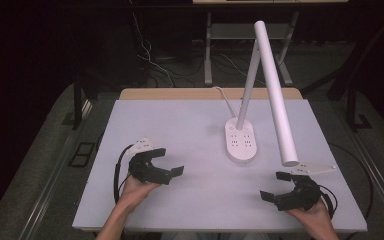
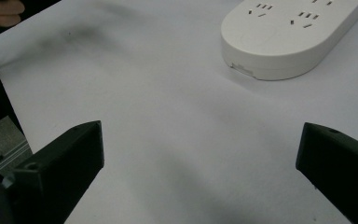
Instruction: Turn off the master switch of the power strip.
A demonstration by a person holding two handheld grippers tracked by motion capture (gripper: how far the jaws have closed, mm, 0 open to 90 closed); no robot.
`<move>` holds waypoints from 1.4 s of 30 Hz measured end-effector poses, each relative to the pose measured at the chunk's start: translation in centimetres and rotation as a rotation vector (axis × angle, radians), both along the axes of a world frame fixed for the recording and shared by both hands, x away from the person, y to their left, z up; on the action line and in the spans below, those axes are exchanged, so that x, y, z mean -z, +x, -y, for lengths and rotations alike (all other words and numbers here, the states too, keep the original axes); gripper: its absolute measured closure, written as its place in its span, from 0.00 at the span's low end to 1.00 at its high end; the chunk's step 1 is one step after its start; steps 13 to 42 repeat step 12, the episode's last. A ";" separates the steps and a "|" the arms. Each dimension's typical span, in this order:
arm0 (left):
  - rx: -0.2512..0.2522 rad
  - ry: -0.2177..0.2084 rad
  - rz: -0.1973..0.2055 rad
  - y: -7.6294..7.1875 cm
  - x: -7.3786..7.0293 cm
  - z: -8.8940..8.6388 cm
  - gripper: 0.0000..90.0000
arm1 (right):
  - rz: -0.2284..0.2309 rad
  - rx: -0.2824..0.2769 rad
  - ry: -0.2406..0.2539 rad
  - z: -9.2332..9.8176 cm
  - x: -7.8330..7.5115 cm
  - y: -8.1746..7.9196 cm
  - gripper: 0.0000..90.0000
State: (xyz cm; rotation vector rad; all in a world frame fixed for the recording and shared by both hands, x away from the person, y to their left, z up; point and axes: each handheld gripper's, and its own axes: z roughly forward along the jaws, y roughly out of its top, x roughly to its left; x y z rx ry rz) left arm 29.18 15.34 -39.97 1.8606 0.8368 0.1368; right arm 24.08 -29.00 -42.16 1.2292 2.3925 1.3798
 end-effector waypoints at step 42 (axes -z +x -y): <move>-0.026 -0.011 -0.023 -2.8 1.8 -1.9 0.00 | 0.008 0.005 0.004 0.0 0.1 -0.1 0.00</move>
